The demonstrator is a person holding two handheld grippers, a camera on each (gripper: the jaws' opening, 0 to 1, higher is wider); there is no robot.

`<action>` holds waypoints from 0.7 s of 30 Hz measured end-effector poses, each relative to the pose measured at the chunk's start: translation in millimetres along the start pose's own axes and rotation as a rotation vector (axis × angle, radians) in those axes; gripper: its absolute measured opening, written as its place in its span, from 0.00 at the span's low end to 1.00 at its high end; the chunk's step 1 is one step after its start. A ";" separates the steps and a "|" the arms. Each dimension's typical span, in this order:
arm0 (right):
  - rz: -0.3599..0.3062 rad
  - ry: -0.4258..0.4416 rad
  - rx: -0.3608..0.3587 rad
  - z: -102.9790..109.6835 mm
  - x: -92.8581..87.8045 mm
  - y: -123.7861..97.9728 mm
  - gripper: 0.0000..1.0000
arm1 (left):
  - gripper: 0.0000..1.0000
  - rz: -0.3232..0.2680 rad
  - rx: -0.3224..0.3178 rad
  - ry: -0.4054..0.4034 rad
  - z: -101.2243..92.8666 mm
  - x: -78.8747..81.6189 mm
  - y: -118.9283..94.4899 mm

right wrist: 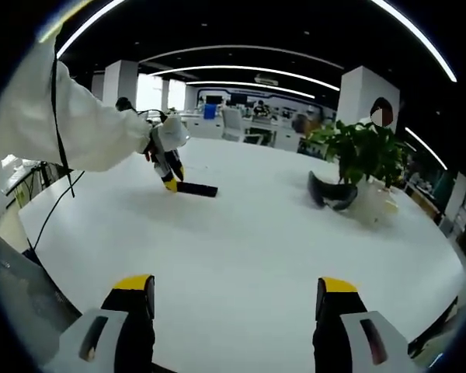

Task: Press the specified remote control buttons in sequence, fully releasing each button before pressing the next.

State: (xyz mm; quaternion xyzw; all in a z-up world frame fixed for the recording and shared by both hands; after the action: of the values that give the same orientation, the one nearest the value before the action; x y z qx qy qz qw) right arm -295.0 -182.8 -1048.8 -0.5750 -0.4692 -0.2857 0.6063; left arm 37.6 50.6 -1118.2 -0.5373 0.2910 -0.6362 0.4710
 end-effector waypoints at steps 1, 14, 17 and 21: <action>-0.002 0.004 0.001 0.0 0.0 -0.2 0.85 | 0.33 0.002 0.019 -0.027 -0.1 -1.0 -0.3; -0.038 0.019 0.016 1.8 3.0 -1.9 0.85 | 0.83 -0.116 0.118 -0.374 -15.8 -11.2 -14.6; -0.041 0.019 0.027 3.2 3.2 -1.6 0.85 | 0.91 -0.167 0.115 -0.459 -25.5 -11.5 -19.6; -0.050 0.017 0.038 4.6 4.0 -1.9 0.85 | 0.98 -0.223 0.135 -0.541 -40.8 -15.8 -29.0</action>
State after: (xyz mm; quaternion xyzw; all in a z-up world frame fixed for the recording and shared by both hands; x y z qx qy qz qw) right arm -296.2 -178.0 -1044.9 -0.5491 -0.4836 -0.2965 0.6137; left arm -10.1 70.7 -1109.6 -0.6835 0.0512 -0.5357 0.4932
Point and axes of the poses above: the point that each gripper's makers call its tool centre point, and the gripper's own axes: y roughly forward along the fingers, z roughly to its left, x roughly out of its top, the point moved 7 cm from there along -y, roughly backward along the fingers, and after that the axes turned 7 degrees about -z, right-handed, at the moved point
